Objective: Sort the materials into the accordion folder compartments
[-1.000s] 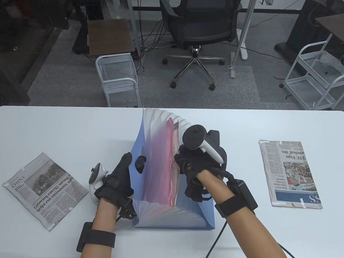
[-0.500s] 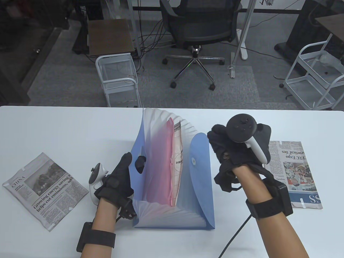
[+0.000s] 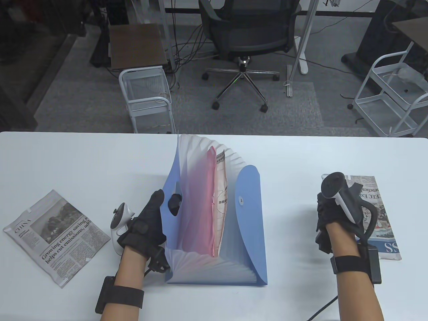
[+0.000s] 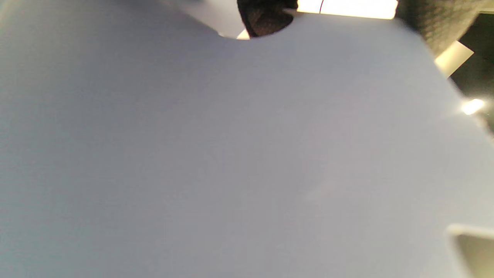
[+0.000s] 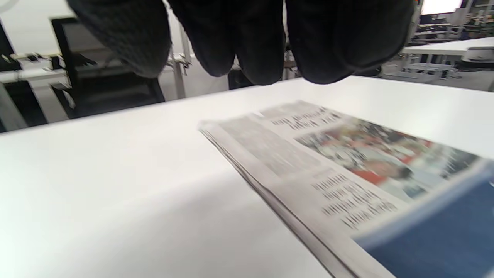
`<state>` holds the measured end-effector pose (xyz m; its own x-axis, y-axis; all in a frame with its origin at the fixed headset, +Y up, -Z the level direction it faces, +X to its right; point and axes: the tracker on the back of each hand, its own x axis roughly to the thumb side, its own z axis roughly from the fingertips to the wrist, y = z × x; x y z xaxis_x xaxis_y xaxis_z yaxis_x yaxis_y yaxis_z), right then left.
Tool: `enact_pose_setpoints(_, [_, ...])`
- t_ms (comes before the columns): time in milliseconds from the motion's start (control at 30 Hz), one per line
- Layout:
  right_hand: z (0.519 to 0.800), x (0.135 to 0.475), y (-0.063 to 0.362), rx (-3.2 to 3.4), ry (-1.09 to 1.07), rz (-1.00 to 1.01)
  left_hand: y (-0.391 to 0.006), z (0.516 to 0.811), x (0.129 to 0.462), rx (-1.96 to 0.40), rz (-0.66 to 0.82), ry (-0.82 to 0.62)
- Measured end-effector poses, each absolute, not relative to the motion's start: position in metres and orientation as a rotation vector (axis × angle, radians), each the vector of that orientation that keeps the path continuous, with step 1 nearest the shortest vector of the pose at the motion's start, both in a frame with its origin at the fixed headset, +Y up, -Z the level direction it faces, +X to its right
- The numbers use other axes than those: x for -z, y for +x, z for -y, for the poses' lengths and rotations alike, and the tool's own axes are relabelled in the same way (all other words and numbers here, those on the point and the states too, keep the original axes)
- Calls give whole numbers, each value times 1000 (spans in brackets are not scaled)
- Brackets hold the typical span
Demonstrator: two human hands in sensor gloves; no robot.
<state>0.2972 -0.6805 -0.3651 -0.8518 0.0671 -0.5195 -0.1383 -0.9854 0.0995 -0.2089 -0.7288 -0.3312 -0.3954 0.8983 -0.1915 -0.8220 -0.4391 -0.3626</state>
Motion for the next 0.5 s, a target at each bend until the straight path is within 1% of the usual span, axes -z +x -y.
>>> enact_pose_setpoints(67, [703, 361, 310, -2900, -880, -283, -209, 729, 331, -1988, 252, -435])
enact_pose_setpoints(267, [743, 351, 327, -2899, -1003, -415, -209, 729, 331, -1988, 252, -436])
enact_pose_setpoints(300, [746, 350, 328, -2902, -1010, -419, -209, 729, 331, -1987, 252, -436])
enact_pose_setpoints(367, [747, 349, 327, -2961, -1004, -315, -209, 729, 331, -1988, 253, -437])
enact_pose_setpoints(500, [744, 353, 320, -3045, -996, -353, -209, 729, 331, -1985, 252, -436])
